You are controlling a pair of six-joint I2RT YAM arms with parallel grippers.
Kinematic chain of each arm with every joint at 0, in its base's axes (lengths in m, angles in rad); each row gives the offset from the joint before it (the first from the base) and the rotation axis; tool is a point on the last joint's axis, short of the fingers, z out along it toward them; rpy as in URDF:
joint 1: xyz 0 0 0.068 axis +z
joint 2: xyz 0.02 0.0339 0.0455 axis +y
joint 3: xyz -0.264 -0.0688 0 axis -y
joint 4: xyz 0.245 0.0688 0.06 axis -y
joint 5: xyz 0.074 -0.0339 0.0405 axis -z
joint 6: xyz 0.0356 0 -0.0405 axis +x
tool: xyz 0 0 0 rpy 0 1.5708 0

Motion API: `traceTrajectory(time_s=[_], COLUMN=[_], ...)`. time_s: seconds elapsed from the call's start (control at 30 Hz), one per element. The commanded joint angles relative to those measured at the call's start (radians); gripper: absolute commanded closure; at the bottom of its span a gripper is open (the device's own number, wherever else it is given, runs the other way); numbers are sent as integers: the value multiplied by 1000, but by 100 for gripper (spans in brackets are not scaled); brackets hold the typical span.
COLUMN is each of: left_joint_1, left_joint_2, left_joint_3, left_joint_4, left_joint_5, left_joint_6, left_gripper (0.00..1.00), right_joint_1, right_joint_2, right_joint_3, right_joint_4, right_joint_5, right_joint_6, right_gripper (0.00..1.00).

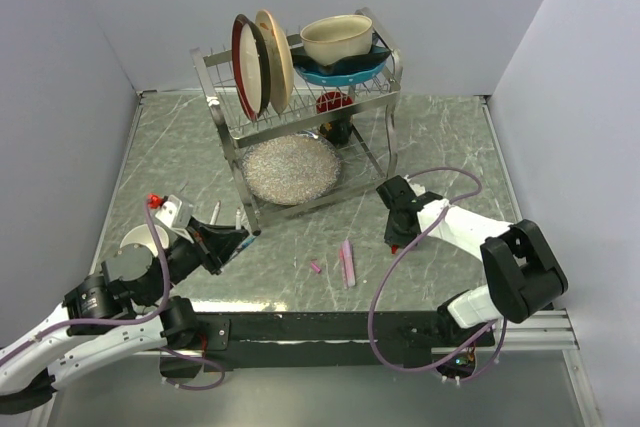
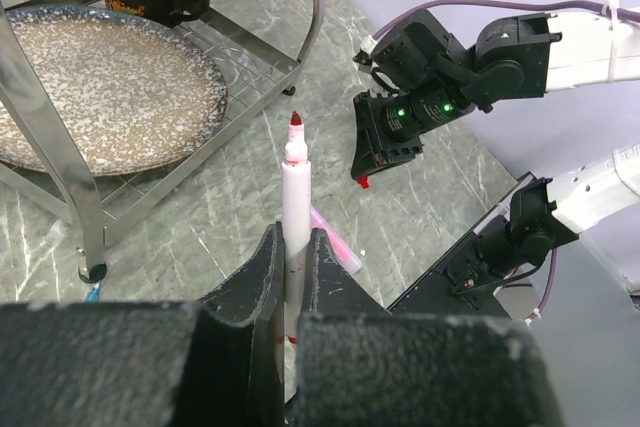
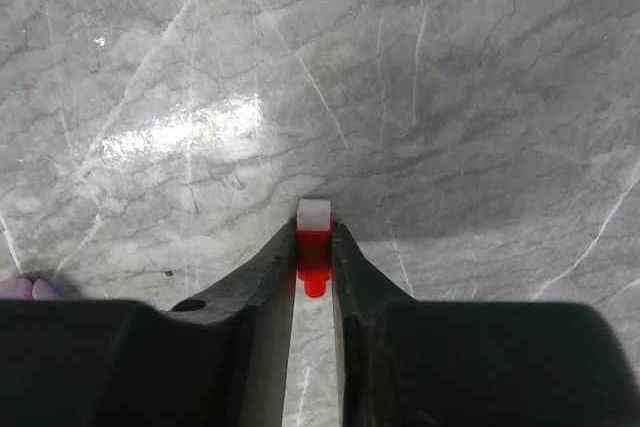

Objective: Insert the pens into the pen caps

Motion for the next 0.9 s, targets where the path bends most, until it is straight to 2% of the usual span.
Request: traceTrajectory(time_s=[0.0,0.03,0.13,0.3,0.43,0.6,0.73,0.87], left_joint_1=[4,4,3,3,3,1,3,1], left_joint_2=[-12,-12,-11,70,175,203,207,200], left_joint_3=[2,4,-2,4,-8,-93,-133,-174], left_joint_4=[17,14,31,72,215,474,557,617], left_joint_5=[-8,-10,10,127,356,466,484,509], left_joint_6=[0,-3,-21,-118,-204,-331,-375,-423], left_gripper=[99,99,99,99,99,99,99,99], right_joint_1=[-2,-3,21,122,242,417,509,566], right_joint_2=[31,29,-24,-164,-264,-435,-534,-616], right_joint_3=[-1,-1,1,74,140,145,136,87], right_joint_4=[13,15,32,7,33,229,386,614], right_joint_5=[78,81,66,40,-23,-89,-74,-61], right_joint_6=[-16,-26,-62,-69,-25,61,130,159], right_gripper=[83,91,100,100,100,100,100,100])
